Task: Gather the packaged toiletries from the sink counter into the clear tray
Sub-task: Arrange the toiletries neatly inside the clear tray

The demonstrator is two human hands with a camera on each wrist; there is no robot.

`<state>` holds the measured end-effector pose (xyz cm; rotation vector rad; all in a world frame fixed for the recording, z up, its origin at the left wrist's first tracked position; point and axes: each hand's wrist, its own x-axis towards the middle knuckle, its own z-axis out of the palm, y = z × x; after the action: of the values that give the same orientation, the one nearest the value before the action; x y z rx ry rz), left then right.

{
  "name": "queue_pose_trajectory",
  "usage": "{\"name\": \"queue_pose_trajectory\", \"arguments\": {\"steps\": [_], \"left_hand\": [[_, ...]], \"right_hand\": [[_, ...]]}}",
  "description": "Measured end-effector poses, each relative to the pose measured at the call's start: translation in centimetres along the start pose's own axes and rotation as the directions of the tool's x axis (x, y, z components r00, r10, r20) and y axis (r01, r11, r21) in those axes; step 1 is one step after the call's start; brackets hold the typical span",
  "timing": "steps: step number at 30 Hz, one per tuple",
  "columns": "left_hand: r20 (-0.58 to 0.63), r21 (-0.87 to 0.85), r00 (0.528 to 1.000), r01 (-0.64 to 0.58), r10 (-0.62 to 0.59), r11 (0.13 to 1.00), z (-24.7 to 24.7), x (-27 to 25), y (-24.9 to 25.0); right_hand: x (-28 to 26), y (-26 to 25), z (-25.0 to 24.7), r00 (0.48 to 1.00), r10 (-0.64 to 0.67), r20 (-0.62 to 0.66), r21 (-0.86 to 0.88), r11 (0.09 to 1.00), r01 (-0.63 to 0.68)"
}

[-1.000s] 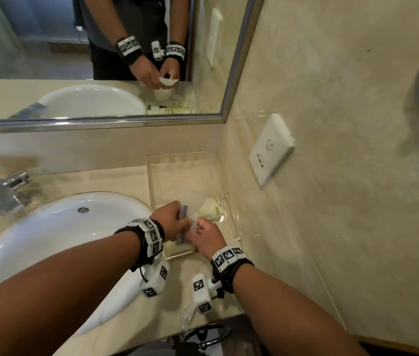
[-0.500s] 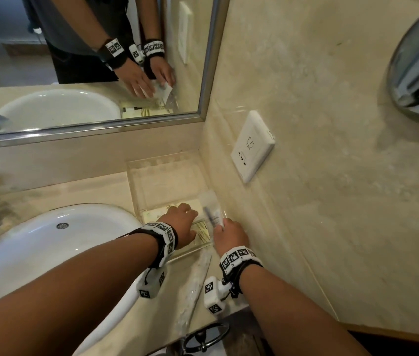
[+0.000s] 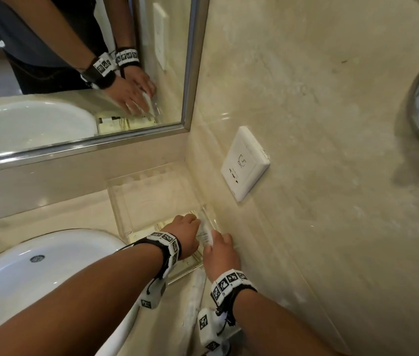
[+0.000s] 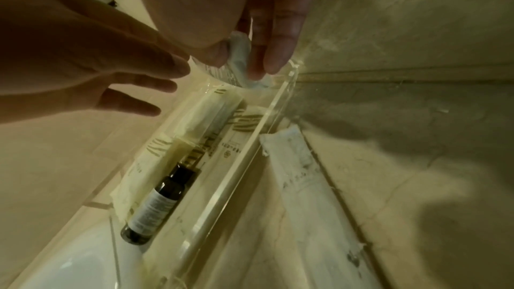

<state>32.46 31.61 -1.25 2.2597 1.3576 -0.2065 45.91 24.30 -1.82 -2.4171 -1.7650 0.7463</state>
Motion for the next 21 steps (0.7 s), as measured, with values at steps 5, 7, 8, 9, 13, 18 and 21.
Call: {"name": "queue_pose_trajectory", "arguments": {"steps": [5,7,8,9,13,18,21], "left_hand": [[0.05,0.056,0.999,0.001,-0.004,0.998,0.2,1.4,-0.7],[0.061,0.074,0.998,-0.003,-0.001,0.997,0.3,1.9,-1.0],[0.061,0.08,0.998,-0.003,-0.002,0.997,0.4,2.2,-1.2],[0.063,0.082,0.998,-0.003,-0.002,0.997,0.5,2.5,-1.3],[0.062,0.07,0.998,-0.008,0.003,0.998,1.0,3.4,-1.6],[0.086,0.033,0.996,0.008,-0.011,0.999,1.6,3.7,-1.9],[0.111,0.028,0.993,0.021,-0.024,0.999,1.5,3.7,-2.3]], "right_hand": [[0.5,-0.1,0.6,1.0,0.022,0.012,-0.031,0.999,-0.021],[0.6,-0.1,0.7,1.0,0.031,0.007,-0.038,0.999,-0.03],[0.7,-0.1,0.7,1.0,0.03,0.004,-0.036,0.999,-0.03],[0.8,-0.1,0.7,1.0,0.026,0.0,-0.032,0.999,-0.026],[1.2,0.1,0.8,1.0,-0.006,0.006,-0.024,1.0,0.006],[1.9,0.0,1.1,1.0,-0.013,0.009,-0.045,0.999,0.013],[2.3,0.1,1.2,1.0,-0.021,0.023,-0.072,0.997,0.022]]}}
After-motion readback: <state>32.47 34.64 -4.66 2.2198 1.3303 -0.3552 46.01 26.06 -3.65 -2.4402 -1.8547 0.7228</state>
